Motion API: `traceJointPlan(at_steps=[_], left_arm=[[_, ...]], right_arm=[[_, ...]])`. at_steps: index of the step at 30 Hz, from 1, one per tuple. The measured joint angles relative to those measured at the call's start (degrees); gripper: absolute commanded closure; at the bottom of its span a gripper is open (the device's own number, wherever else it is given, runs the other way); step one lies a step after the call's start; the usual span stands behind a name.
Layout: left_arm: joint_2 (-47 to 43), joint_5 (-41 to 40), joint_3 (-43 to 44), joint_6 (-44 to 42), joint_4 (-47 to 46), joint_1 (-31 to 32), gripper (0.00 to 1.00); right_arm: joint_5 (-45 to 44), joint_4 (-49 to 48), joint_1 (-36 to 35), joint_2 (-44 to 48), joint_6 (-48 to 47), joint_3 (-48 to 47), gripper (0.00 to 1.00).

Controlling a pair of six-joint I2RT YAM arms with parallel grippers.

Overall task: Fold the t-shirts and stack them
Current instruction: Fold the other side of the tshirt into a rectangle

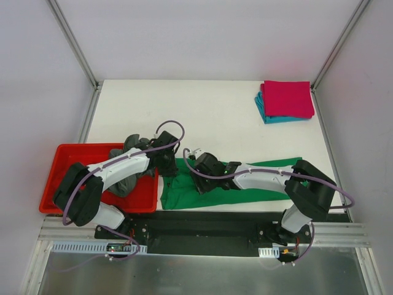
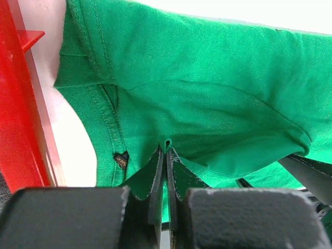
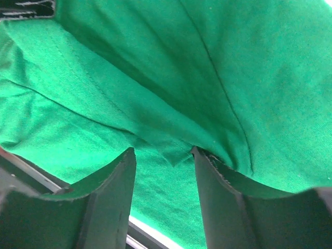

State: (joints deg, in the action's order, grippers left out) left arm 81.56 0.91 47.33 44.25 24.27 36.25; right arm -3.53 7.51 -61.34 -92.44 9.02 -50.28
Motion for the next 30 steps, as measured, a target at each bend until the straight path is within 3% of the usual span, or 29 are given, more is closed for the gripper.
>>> traceJointPlan(at_steps=[4,11,21,30], left_arm=[[0.3,0.1,0.0,-0.1,0.0,0.0,1.00],[0.8,0.4,0.1,-0.1,0.0,0.0,1.00],[0.5,2.0,0.0,-0.2,-0.1,0.0,1.00],[-5.3,5.2,-5.1,0.1,-0.4,2.5,1.00]], right_arm=[[-2.9,1.8,-0.5,-0.8,-1.7,-0.8,0.78],[-6.3,2.8,-1.1,-2.5,-2.3,-2.8,0.99],[-6.1,6.8,-1.9,-0.1,-1.9,-2.9,0.99],[-1.6,14.3,-2.0,6.1,-1.4,-2.9,0.96]])
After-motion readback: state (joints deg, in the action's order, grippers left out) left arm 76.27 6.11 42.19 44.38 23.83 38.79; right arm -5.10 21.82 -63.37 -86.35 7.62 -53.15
